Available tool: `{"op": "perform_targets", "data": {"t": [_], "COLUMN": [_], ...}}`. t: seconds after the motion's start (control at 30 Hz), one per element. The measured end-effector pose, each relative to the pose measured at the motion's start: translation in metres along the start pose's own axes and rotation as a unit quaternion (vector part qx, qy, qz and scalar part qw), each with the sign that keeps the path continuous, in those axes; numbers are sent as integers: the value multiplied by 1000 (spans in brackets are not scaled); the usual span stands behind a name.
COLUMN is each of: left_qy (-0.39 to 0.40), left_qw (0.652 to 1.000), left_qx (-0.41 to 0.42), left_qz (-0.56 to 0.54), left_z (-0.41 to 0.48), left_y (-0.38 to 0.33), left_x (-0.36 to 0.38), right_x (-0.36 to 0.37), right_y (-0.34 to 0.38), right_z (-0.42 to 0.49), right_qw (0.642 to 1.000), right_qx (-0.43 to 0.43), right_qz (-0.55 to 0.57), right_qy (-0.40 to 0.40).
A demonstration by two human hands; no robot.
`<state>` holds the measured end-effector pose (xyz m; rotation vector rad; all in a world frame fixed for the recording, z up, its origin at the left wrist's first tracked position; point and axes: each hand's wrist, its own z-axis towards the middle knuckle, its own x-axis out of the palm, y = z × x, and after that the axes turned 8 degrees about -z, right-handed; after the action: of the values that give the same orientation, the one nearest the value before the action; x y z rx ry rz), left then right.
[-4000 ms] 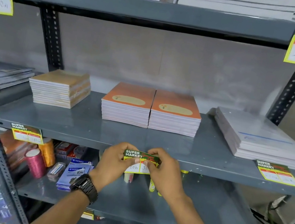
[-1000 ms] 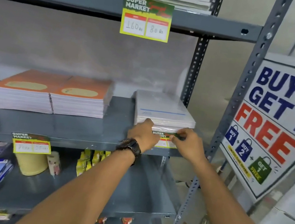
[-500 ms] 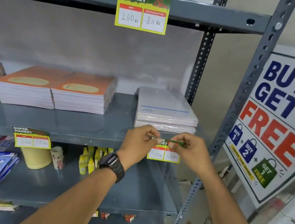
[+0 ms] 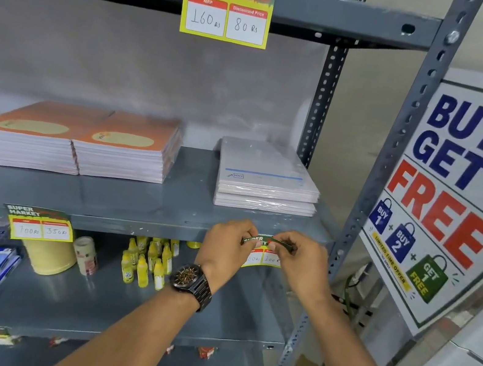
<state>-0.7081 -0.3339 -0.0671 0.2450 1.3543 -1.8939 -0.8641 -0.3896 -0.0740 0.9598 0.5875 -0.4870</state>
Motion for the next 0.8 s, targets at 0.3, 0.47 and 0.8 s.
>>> {"op": "perform_targets", "data": {"t": [0.3,0.47,0.8], "left_qy": [-19,-30,19], "left_qw": [992,968,971], "left_qx": [37,107,92], "left_qz": [121,225,220], "left_z": [-1,8,9], "left_y": [-1,8,10], "left_x": [-3,-11,-24], "right_x": [4,-2,18], "right_y": [-1,-2,10], "right_z": [5,10,11], "right_qw": [998,989,980], "right_qx": [-13,-35,-53], "right_qz": [-41,-129,-189], "right_qy": [-48,-57,-44]}}
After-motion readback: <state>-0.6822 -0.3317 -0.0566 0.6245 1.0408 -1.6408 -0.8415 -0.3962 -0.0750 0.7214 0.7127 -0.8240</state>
